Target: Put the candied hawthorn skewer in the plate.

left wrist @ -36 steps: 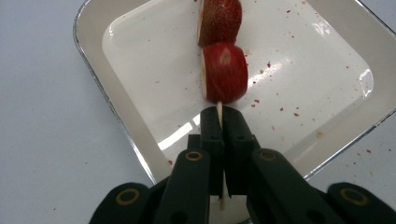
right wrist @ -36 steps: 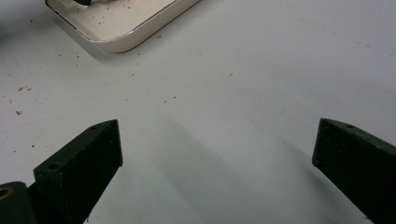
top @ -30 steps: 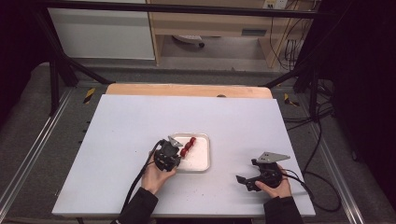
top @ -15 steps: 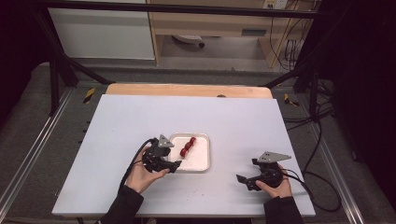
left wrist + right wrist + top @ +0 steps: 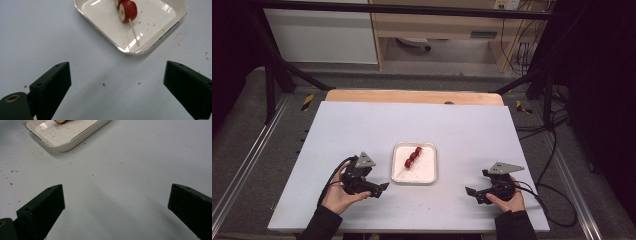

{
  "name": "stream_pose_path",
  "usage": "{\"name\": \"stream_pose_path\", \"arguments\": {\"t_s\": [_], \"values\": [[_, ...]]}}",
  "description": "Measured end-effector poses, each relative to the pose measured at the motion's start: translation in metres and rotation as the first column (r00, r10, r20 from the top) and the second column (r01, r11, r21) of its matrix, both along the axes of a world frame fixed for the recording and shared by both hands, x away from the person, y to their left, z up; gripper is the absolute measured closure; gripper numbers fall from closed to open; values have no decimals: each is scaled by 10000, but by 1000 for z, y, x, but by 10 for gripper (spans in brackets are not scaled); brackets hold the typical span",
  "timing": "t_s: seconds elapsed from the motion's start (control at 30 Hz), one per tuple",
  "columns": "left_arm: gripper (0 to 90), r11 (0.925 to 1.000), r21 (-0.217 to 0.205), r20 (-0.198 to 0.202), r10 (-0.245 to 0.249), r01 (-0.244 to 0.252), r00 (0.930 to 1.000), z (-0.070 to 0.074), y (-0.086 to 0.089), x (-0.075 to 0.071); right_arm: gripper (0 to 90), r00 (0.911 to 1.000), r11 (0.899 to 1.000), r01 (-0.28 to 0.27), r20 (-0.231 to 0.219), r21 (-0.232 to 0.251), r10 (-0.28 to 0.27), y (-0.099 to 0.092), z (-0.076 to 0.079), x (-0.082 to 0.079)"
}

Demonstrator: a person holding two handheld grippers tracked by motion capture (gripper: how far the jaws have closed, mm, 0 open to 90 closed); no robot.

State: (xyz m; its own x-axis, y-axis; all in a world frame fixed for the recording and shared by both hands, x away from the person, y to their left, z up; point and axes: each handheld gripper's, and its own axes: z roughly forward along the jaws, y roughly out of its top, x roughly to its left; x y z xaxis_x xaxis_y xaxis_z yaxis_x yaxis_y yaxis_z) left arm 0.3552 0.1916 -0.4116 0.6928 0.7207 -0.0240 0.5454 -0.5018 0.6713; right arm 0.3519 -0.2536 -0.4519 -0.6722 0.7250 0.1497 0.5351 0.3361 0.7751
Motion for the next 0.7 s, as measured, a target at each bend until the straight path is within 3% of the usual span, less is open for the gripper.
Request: {"name": "stream_pose_path", "arguments": {"t_s": [0.4, 0.7], "values": [[42, 9932, -849, 546, 840, -792, 9950, -23, 57, -19, 7, 9999, 9999, -75, -92, -142, 74, 1, -2, 0], [44, 9924, -932, 645, 862, -800, 9942, -34, 71, -24, 7, 9998, 9997, -82, -170, -223, 78, 2, -3, -2]]}}
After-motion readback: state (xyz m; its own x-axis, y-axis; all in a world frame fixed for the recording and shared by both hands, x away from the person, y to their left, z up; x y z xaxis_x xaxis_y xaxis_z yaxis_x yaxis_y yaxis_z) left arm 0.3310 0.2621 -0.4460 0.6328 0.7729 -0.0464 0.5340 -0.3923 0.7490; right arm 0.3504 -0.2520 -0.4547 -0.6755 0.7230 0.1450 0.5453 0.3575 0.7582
